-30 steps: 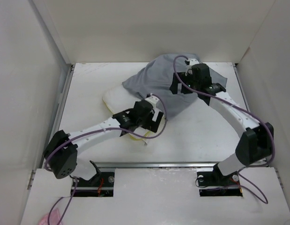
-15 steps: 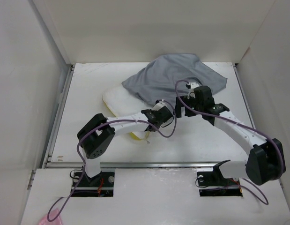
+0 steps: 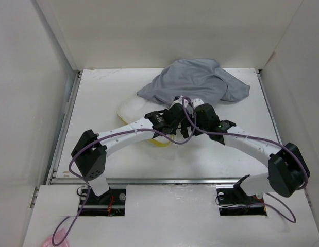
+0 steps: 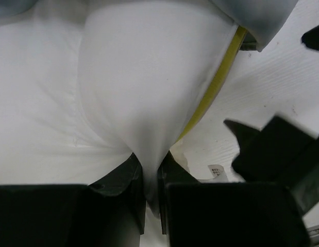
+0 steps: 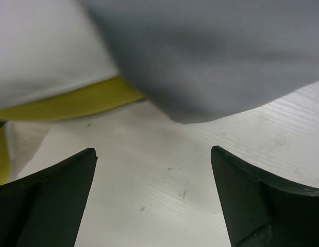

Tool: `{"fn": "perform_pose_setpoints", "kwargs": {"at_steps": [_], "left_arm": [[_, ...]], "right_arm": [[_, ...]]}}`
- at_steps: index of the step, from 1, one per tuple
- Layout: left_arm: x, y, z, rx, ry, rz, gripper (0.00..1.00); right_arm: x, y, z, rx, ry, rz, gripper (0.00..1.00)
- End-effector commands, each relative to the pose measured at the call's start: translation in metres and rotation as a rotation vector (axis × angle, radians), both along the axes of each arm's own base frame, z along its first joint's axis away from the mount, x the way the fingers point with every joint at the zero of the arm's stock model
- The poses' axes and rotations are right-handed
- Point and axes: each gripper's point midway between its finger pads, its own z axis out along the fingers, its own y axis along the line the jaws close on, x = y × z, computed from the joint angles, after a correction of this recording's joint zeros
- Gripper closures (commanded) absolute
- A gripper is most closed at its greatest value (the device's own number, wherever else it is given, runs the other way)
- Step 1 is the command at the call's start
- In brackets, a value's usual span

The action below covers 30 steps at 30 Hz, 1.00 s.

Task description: Put the pillow into the pillowcase

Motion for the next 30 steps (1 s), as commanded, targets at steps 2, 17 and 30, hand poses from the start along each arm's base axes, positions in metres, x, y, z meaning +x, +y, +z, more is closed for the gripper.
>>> {"fn": "perform_pose_setpoints", "kwargs": {"at_steps": [2, 17, 30], "left_arm": [[0.009, -0.012, 0.032, -0.062, -0.063, -0.017, 1.0], [0.021, -0.022, 0.056, -0.165, -0.12, -0.031, 1.0], [0.086, -0.068, 0.106, -0.425, -0.23, 0.078, 1.0]], "right_arm": [[0.048, -0.016, 0.036, -0.003, -0.172, -0.261, 0.06], [0.081, -0.009, 0.067, 0.027, -0.241, -0.272, 1.0], [-0.1, 0.089, 0.166, 0.358, -0.132, 0.738, 1.0]]}}
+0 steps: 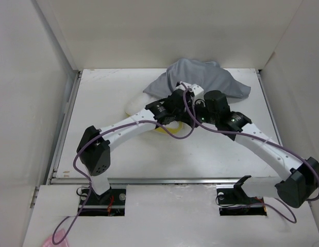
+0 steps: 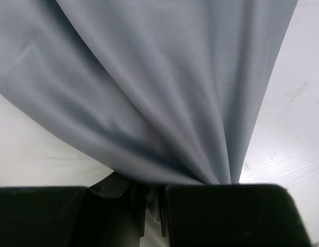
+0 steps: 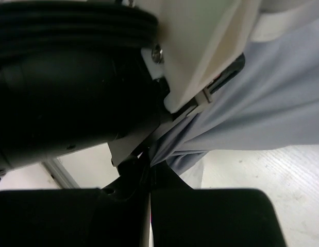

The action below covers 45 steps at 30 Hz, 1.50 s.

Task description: Put the pillow into the pillowcase

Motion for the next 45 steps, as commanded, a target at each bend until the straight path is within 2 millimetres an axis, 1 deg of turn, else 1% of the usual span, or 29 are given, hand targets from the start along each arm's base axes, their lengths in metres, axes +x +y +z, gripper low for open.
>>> {"fn": "perform_pose_setpoints", "kwargs": {"at_steps": [1, 5, 8, 9, 11, 12, 13, 14, 15, 18, 19, 22, 25, 26, 27, 29, 30, 31, 33, 34, 35, 36, 37, 38, 40, 41, 42, 44, 45], "left_arm": [[0.037, -0.038, 0.066, -0.271, -0.149, 0.058, 1.0], [0.042, -0.043, 0.055, -0.298, -0.12, 0.11, 1.0], [0.043, -0.042, 0.045, -0.302, -0.096, 0.122, 1.0], [0.042, -0.04, 0.036, -0.284, -0.073, 0.13, 0.83], [0.031, -0.038, 0.03, -0.277, -0.035, 0.1, 0.26], [0.021, -0.03, 0.015, -0.254, 0.001, 0.102, 0.0], [0.009, -0.019, 0.011, -0.256, 0.02, 0.105, 0.0], [0.007, -0.017, 0.027, -0.282, 0.0, 0.102, 0.0], [-0.004, -0.004, 0.009, -0.257, 0.032, 0.115, 0.0], [-0.026, 0.027, 0.019, -0.279, 0.041, 0.167, 0.0], [-0.037, 0.044, 0.002, -0.233, 0.076, 0.195, 0.0], [-0.054, 0.084, -0.007, -0.201, 0.094, 0.297, 0.0], [-0.052, 0.117, -0.006, -0.251, 0.076, 0.432, 0.0], [-0.053, 0.131, -0.018, -0.24, 0.091, 0.473, 0.0], [-0.047, 0.141, -0.019, -0.272, 0.088, 0.527, 0.0], [-0.027, 0.167, -0.021, -0.356, 0.077, 0.6, 0.0], [-0.019, 0.174, -0.02, -0.401, 0.069, 0.616, 0.0], [-0.014, 0.173, -0.021, -0.447, 0.09, 0.594, 0.0], [0.014, 0.197, -0.011, -0.53, 0.032, 0.633, 0.0], [0.022, 0.205, -0.012, -0.546, 0.029, 0.653, 0.0], [0.027, 0.206, -0.015, -0.564, 0.051, 0.629, 0.0], [0.046, 0.217, -0.013, -0.598, 0.042, 0.649, 0.0], [0.056, 0.226, -0.014, -0.594, 0.027, 0.667, 0.0], [0.065, 0.236, -0.03, -0.58, 0.069, 0.688, 0.0], [0.085, 0.235, -0.024, -0.625, 0.062, 0.651, 0.0], [0.091, 0.232, -0.027, -0.642, 0.074, 0.631, 0.0], [0.094, 0.223, -0.028, -0.654, 0.092, 0.58, 0.0], [0.108, 0.218, -0.038, -0.641, 0.107, 0.553, 0.0], [0.111, 0.216, -0.043, -0.64, 0.122, 0.548, 0.0]], "right_arm": [[-0.084, 0.041, 0.049, 0.13, -0.051, 0.486, 1.0], [-0.097, 0.042, 0.054, 0.149, -0.066, 0.564, 1.0], [-0.096, 0.039, 0.038, 0.127, -0.025, 0.532, 1.0], [-0.084, 0.035, 0.025, 0.088, -0.009, 0.46, 1.0], [-0.072, 0.031, 0.007, 0.044, 0.036, 0.387, 1.0], [-0.06, 0.024, 0.0, 0.006, 0.037, 0.324, 0.78], [-0.059, 0.018, -0.008, -0.01, 0.065, 0.298, 0.46], [-0.055, 0.014, -0.01, -0.019, 0.078, 0.265, 0.45], [-0.05, 0.007, -0.021, -0.045, 0.086, 0.228, 0.29], [-0.046, -0.002, -0.014, -0.043, 0.065, 0.172, 0.2], [-0.041, -0.007, -0.013, -0.05, 0.049, 0.14, 0.16], [-0.032, -0.018, -0.007, -0.082, 0.027, 0.066, 0.13], [-0.005, -0.024, 0.006, -0.095, -0.022, -0.046, 0.13], [0.003, -0.023, 0.009, -0.1, -0.036, -0.067, 0.13], [0.014, -0.017, 0.024, -0.082, -0.067, -0.077, 0.13], [0.038, -0.006, 0.014, -0.132, -0.06, -0.085, 0.13], [0.054, -0.001, 0.034, -0.14, -0.107, -0.119, 0.13], [0.071, 0.002, 0.011, -0.211, -0.06, -0.147, 0.13], [0.096, 0.008, 0.013, -0.282, -0.11, -0.177, 0.13], [0.112, 0.013, 0.031, -0.271, -0.144, -0.207, 0.13], [0.126, 0.024, 0.009, -0.327, -0.126, -0.199, 0.13], [0.149, 0.034, 0.007, -0.345, -0.146, -0.223, 0.15], [0.155, 0.034, 0.03, -0.324, -0.183, -0.249, 0.16], [0.17, 0.041, 0.002, -0.39, -0.155, -0.24, 0.17], [0.184, 0.057, 0.0, -0.415, -0.175, -0.249, 0.2], [0.197, 0.066, 0.021, -0.381, -0.219, -0.256, 0.22], [0.206, 0.077, -0.003, -0.415, -0.209, -0.244, 0.24], [0.222, 0.086, 0.007, -0.389, -0.246, -0.27, 0.29], [0.232, 0.095, -0.01, -0.396, -0.249, -0.265, 0.31]]}}
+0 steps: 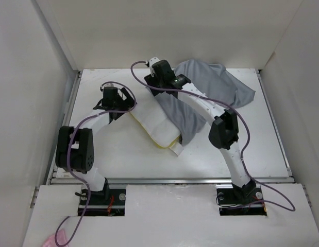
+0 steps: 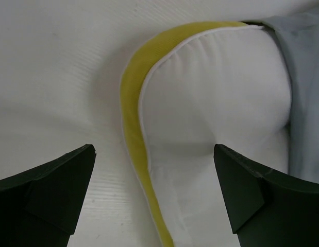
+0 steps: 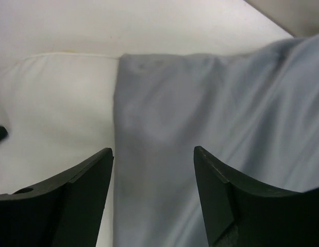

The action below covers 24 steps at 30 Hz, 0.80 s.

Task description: Put the pillow into the pillowcase

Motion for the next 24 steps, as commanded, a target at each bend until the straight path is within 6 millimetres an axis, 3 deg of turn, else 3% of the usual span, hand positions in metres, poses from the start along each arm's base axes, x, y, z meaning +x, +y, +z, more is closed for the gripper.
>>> {"fn": "perform_pose_setpoints", "kwargs": {"at_steps": [1, 4, 5, 6, 7, 8, 9, 10, 14, 21, 22, 23, 24], "left_arm": [[0.029, -0.035, 0.023, -0.059, -0.114, -0.157, 0.0], [0.039, -0.045, 0.018, -0.084, -0.12, -0.204, 0.0], [0.045, -0.048, 0.013, -0.092, -0.12, -0.215, 0.02], [0.048, -0.051, 0.012, -0.102, -0.118, -0.229, 0.11], [0.049, -0.056, 0.011, -0.117, -0.117, -0.248, 0.18], [0.049, -0.056, -0.002, -0.116, -0.09, -0.247, 0.29], [0.052, -0.058, -0.001, -0.113, -0.097, -0.265, 0.38], [0.053, -0.06, 0.004, -0.119, -0.106, -0.273, 0.53], [0.052, -0.06, -0.002, -0.107, -0.099, -0.296, 0.74], [0.05, -0.059, 0.015, -0.085, -0.146, -0.315, 0.84], [0.05, -0.059, 0.019, -0.078, -0.157, -0.32, 0.87], [0.05, -0.059, 0.019, -0.078, -0.158, -0.32, 0.92], [0.05, -0.059, 0.024, -0.078, -0.167, -0.321, 0.96]], "right_arm": [[0.019, 0.013, 0.017, -0.009, -0.093, -0.017, 0.31], [0.029, 0.029, 0.02, 0.025, -0.151, -0.038, 0.33], [0.031, 0.031, 0.011, 0.022, -0.148, -0.038, 0.33], [0.035, 0.031, 0.016, 0.03, -0.169, -0.052, 0.33], [0.036, 0.033, 0.002, 0.023, -0.149, -0.057, 0.34], [0.038, 0.031, 0.007, 0.026, -0.162, -0.068, 0.34], [0.041, 0.03, 0.0, 0.013, -0.165, -0.085, 0.35], [0.042, 0.03, -0.006, 0.007, -0.158, -0.085, 0.35], [0.046, 0.028, -0.034, -0.038, -0.133, -0.105, 0.42], [0.052, 0.017, -0.048, -0.092, -0.141, -0.168, 0.5], [0.053, 0.017, -0.054, -0.098, -0.135, -0.168, 0.59], [0.053, 0.017, -0.054, -0.098, -0.135, -0.167, 0.88], [0.053, 0.02, -0.051, -0.076, -0.134, -0.169, 1.0]]}}
